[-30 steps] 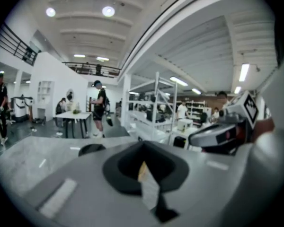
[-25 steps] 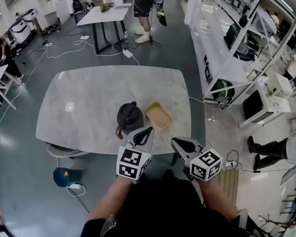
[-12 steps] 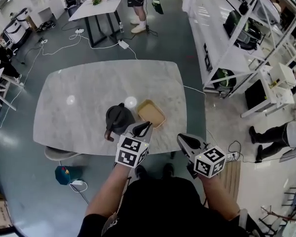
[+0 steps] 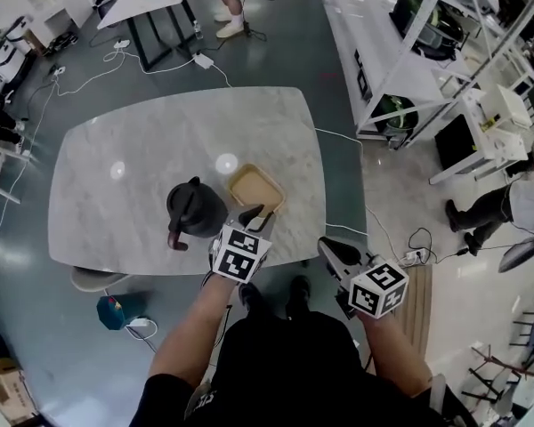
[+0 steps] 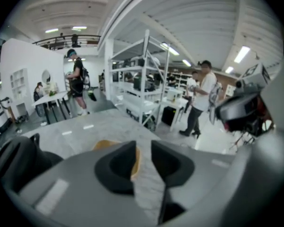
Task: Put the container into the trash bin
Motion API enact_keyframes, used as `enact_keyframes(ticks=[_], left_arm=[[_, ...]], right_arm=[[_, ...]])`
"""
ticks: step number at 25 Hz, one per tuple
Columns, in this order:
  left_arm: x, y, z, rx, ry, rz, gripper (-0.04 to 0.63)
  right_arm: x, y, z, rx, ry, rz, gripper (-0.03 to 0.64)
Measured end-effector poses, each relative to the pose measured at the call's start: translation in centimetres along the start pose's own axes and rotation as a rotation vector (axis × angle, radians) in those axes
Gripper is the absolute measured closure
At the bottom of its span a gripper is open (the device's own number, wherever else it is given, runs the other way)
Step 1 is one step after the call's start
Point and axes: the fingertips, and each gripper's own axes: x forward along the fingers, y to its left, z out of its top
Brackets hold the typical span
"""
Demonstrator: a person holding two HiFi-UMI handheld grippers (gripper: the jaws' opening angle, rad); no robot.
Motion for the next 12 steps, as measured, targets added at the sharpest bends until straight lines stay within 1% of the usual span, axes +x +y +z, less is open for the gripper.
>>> enact_keyframes(ticks=[4, 7, 9, 12], left_arm=[[3.2, -0.3, -2.4, 0.039, 0.095, 0.003, 0.474], [5.1, -0.8, -3.5, 0.056, 0.146, -0.009, 0.46], [6.5, -0.8, -4.3, 0.091, 0.181, -0.006, 0.459], [8.6, -0.4, -6.1, 0.14, 0.263, 0.01, 0.454]], right_arm=[[-0.7, -1.5, -0.8, 0.022, 0.01, -0.017, 0.623], [-1.4, -2.4, -1.1, 0.038, 0.013, -0.025, 0.623], [-1.8, -3.1, -1.3, 0.049, 0.012, -0.029, 0.623], [-2.2, -4.3, -2.0, 0.07, 0.012, -0.036, 0.623]])
